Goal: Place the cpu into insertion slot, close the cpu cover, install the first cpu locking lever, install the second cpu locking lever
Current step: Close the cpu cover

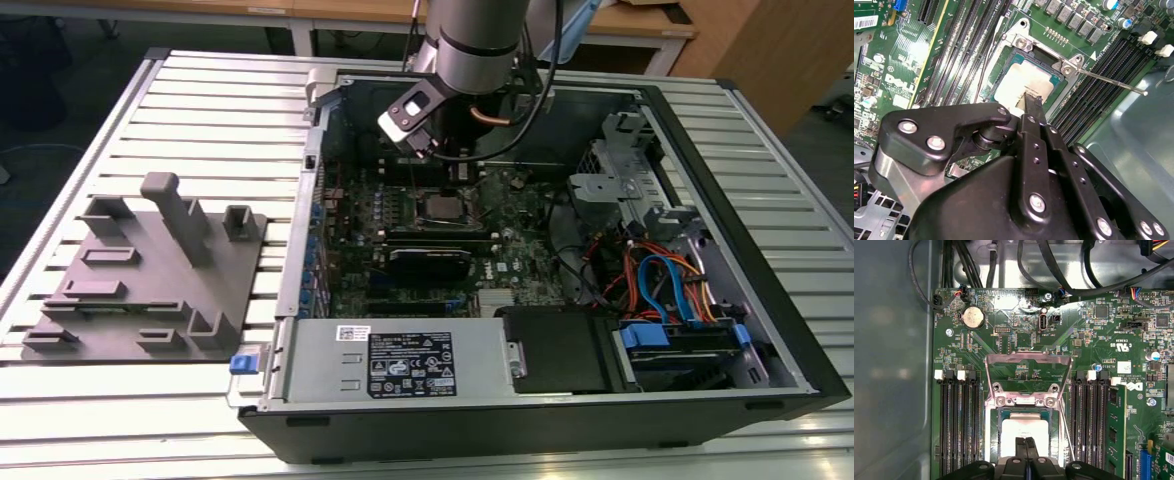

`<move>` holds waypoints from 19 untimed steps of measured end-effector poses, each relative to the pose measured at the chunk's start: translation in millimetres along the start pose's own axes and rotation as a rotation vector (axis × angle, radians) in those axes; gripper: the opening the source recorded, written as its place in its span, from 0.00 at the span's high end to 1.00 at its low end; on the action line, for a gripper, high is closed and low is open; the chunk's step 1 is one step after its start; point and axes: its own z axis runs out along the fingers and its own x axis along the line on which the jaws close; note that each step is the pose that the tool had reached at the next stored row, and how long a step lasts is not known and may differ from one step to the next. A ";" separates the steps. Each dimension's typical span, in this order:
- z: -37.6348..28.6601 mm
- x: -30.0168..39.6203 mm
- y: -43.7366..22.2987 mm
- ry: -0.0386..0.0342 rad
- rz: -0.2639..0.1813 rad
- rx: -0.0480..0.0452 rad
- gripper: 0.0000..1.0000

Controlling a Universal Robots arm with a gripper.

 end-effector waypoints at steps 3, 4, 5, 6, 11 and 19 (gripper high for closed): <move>-0.3 0.0 0.0 -0.0001 0.000 0.0001 0.90; -0.4 0.0 0.0 -0.0002 0.000 0.0001 0.90; -0.7 0.0 0.0 -0.0003 0.000 0.0002 0.90; -0.9 0.0 0.0 -0.0002 0.000 0.0001 0.90; -1.2 0.0 0.0 -0.0001 0.000 0.0000 0.90; -6.8 0.2 -0.1 -0.0001 0.000 0.0000 0.90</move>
